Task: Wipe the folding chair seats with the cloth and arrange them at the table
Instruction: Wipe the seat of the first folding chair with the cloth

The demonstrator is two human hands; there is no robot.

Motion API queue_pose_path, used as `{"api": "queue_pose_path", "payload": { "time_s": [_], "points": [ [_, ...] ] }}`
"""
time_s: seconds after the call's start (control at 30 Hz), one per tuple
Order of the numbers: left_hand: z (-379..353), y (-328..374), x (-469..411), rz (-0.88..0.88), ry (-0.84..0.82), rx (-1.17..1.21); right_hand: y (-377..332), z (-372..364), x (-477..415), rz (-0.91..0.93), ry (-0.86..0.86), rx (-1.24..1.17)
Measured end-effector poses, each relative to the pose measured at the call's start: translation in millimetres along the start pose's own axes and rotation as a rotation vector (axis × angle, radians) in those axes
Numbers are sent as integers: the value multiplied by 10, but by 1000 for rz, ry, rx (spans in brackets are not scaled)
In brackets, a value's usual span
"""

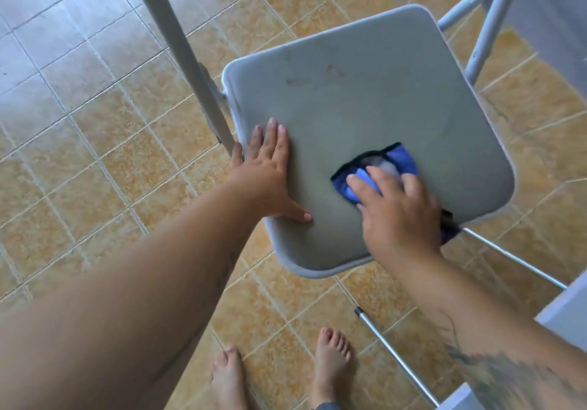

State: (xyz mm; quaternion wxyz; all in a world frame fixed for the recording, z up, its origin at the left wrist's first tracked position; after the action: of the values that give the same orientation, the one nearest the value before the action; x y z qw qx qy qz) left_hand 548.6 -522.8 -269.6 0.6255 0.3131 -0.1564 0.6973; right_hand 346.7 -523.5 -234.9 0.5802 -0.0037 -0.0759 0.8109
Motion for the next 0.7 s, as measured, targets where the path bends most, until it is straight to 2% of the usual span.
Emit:
{"api": "queue_pose_path", "payload": {
  "time_s": [0.1, 0.17, 0.23, 0.3, 0.37, 0.43, 0.5, 0.57, 0.6, 0.7],
  "points": [
    [-26, 24, -172, -21, -59, -59, -167, -66, -477, 223, 8, -20],
    [-67, -7, -184, -24, -71, -58, 77, -12, -892, 247, 3, 4],
    [-75, -33, -188, -19, -95, -64, 680, 114, -1233, 64, 43, 64],
    [-71, -44, -200, -10, -121, -69, 1422, 257, -1309, -241, 42, 73],
    [-73, -49, -214, -6, -127, -74, 1853, 366, -1129, -522, -4, 0],
    [-90, -60, -209, 0, -127, -76, 1727, 338, -1043, -563, -7, -18],
    [-111, -70, -205, 3, -130, -77, 1253, 280, -1214, -412, 100, -25],
    [-122, -74, -206, 4, -137, -82, 790, 175, -1578, -291, 136, -29],
    [-124, -74, -211, 1, -141, -84, 643, 103, -1805, -313, 124, -57],
    [-143, -80, -222, -4, -158, -78, 449, -15, -2475, -596, 79, -271]
  ]
}}
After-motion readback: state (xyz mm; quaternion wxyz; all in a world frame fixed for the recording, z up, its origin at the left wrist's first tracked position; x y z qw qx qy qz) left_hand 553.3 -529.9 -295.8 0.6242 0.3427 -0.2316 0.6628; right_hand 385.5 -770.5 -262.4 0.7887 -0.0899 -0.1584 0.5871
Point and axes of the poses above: each hand's wrist, its own x-axis away from the middle knuckle, its own z-axis out of the back of the hand, y = z × x, the point moved 8 cm from there along -x, towards the middle knuckle, and after that the axes turned 1 degree about -x, right-handed, at the moved point
